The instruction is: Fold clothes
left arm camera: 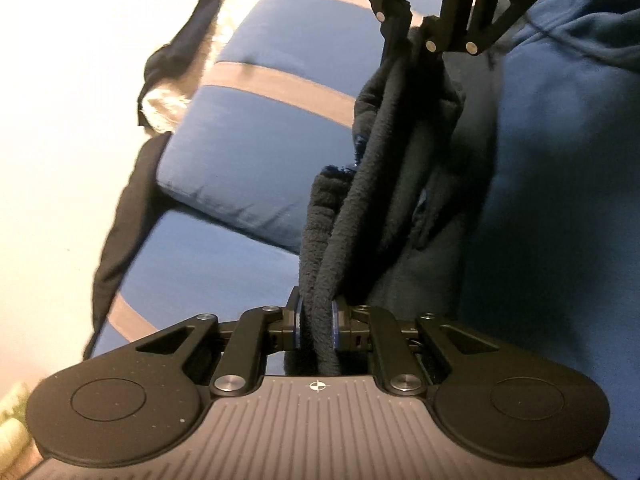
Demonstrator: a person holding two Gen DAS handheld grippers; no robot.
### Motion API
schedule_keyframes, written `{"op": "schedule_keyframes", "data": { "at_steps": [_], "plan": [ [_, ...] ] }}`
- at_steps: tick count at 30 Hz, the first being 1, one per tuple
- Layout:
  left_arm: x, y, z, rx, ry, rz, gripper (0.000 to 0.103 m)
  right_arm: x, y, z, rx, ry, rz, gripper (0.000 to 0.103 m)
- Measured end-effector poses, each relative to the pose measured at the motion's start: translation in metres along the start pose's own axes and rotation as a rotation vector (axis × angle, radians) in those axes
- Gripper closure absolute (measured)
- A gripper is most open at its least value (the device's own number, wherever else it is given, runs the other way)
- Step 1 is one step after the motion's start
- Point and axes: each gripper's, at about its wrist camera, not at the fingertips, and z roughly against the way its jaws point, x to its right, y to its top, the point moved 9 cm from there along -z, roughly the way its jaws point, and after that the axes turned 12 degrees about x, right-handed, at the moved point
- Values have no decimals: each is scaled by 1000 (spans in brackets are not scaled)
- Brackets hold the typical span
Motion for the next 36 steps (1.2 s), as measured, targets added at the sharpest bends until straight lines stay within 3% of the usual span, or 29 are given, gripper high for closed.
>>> {"op": "schedule_keyframes", "data": {
  "at_steps": [6,15,17,19,20,21,22,24,26,31,36],
  "plan": [
    [-12,-4,-30,-35,40,3,90,25,9,-29,2,-71,-2,89],
    [24,-27,-57,-95,69,54,87,16,-4,-68,-56,-119,-80,89],
    [30,-31,-63,-105,82,63,82,10,-11,-77,-73,-112,-95,89],
    [30,-34,-69,-118,117,60,60,5,-18,-84,-89,-109,-110,88],
    [29,-36,-71,-128,135,59,56,4,-21,-88,-97,-111,-117,87],
    [26,-37,-71,-137,151,71,48,2,-23,-91,-104,-115,-125,85],
    [21,-38,-69,-133,143,107,39,3,-25,-94,-109,-124,-134,62],
    [9,-39,-61,-117,115,190,29,5,-27,-98,-119,-147,-153,47],
    [-4,-43,-48,-93,91,273,27,14,-27,-95,-118,-180,-196,19],
    [-35,-71,-20,-79,18,407,27,43,-29,-76,-100,-201,-339,2],
    [-50,-107,-20,-131,-27,472,26,75,-39,-52,-107,-215,-466,0]
  ]
}}
